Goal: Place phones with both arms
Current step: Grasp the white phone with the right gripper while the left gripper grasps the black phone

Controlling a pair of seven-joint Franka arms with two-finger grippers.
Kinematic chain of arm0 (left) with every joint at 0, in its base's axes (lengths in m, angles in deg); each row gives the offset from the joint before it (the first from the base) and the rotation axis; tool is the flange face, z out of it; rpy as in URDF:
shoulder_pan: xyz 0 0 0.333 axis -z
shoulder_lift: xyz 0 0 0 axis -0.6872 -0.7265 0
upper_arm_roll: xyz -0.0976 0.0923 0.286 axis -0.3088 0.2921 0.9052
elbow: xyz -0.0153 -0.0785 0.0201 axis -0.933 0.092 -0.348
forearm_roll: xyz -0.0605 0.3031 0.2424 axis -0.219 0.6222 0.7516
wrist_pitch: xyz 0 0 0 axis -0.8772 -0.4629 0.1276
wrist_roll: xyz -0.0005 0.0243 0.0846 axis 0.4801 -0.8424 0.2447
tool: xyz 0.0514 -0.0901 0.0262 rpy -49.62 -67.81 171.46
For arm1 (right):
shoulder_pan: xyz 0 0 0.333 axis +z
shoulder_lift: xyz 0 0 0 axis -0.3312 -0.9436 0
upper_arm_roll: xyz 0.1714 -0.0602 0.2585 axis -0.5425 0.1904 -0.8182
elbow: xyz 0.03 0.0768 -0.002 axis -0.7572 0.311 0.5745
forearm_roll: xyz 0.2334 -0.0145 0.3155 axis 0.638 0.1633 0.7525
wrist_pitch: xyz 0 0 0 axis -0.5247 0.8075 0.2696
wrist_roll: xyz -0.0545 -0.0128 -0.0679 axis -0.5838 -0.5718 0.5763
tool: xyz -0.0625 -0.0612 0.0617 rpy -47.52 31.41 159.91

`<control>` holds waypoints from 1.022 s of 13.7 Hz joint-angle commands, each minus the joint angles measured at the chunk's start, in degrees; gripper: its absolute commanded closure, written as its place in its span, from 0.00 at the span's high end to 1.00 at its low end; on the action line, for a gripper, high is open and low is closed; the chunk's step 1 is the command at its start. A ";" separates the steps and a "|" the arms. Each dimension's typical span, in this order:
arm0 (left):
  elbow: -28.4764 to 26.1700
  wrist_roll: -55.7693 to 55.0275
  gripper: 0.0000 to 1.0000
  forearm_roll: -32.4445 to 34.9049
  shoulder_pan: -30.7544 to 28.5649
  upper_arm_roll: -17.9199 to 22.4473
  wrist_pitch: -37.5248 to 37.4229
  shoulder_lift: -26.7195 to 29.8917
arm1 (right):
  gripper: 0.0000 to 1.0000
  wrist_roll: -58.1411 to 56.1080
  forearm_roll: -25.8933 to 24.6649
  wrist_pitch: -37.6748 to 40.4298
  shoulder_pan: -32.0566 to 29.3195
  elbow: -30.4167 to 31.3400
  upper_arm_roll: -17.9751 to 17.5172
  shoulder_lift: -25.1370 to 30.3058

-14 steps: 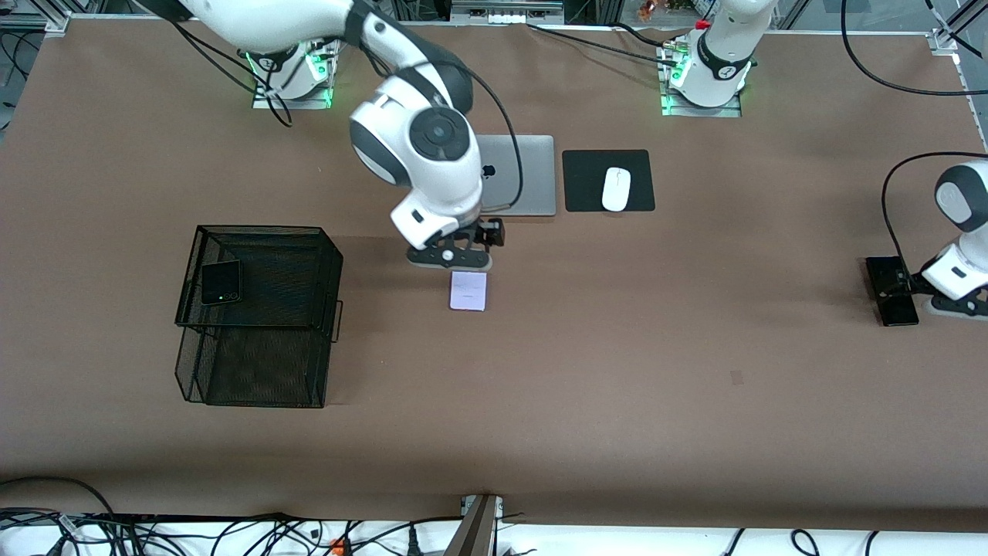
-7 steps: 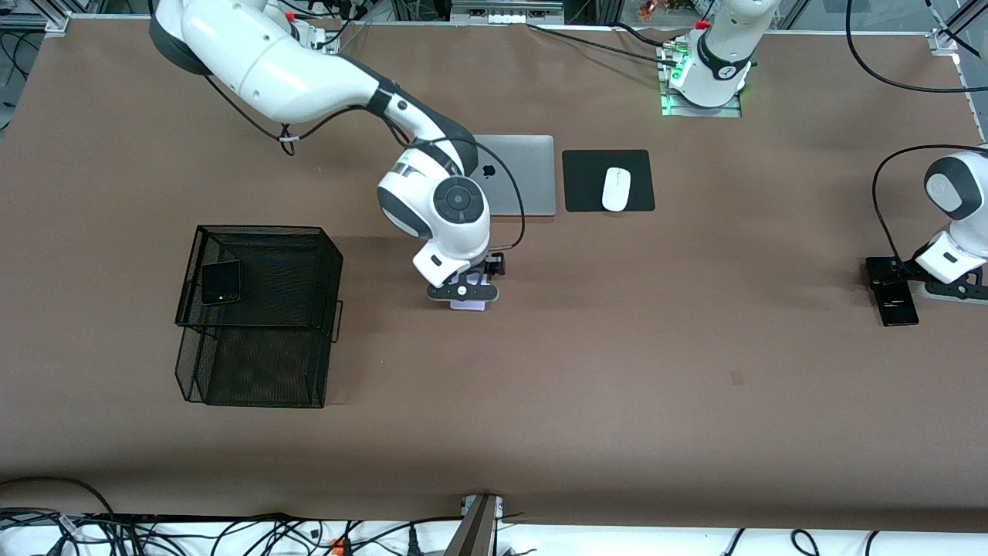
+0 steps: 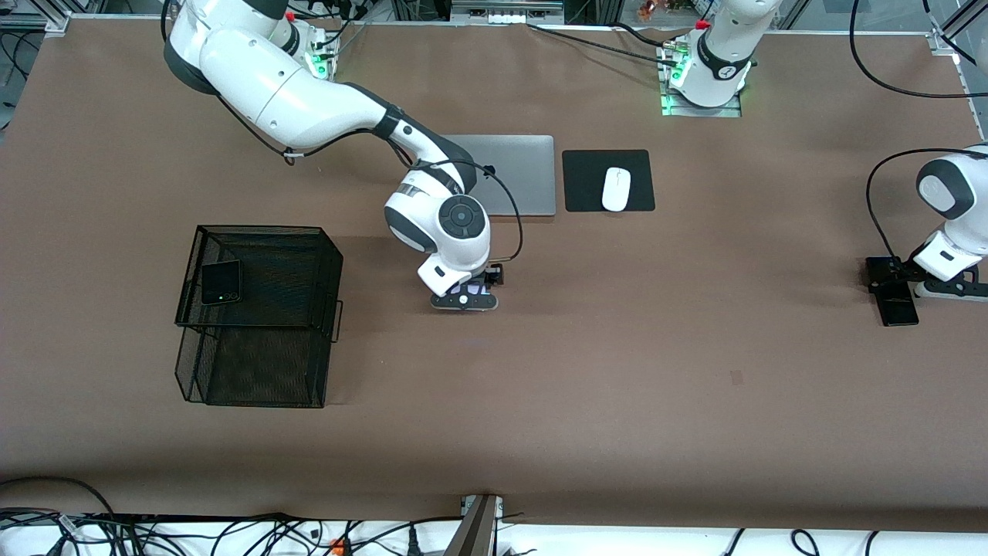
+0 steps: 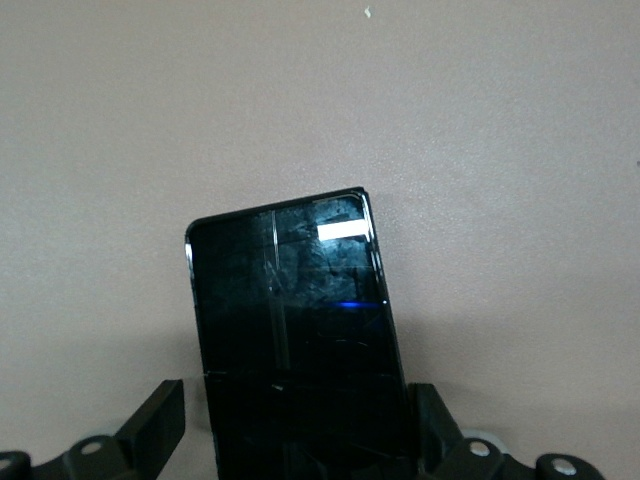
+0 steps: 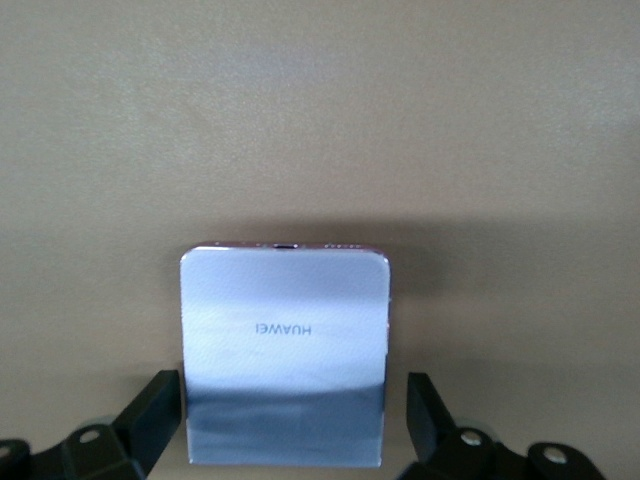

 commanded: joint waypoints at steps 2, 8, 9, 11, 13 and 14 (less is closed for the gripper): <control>-0.23 0.64 0.51 1.15 -0.83 -0.88 0.91 -0.03 | 0.59 0.95 -1.87 -0.65 0.00 -1.20 -0.39 -1.02; 0.73 0.12 0.28 1.06 0.22 -3.32 -2.23 2.16 | 0.26 0.43 -1.70 4.08 -0.53 -4.17 -2.31 0.21; 2.56 0.20 0.28 1.15 0.31 -4.55 -6.08 3.04 | 0.26 0.34 -1.61 7.49 -0.71 -6.45 -4.49 0.39; 7.82 -0.06 0.28 1.06 0.75 -8.07 -18.01 3.84 | 0.26 0.16 -1.53 15.84 -1.14 -12.41 -9.50 0.91; 13.46 -0.24 0.28 1.06 2.93 -10.01 -28.74 3.84 | 0.26 -0.01 -1.53 20.78 -1.58 -15.42 -13.03 2.40; 15.05 -0.41 0.28 1.06 4.86 -10.28 -33.06 4.53 | 0.26 -0.45 -1.35 22.80 -2.19 -15.69 -13.82 3.71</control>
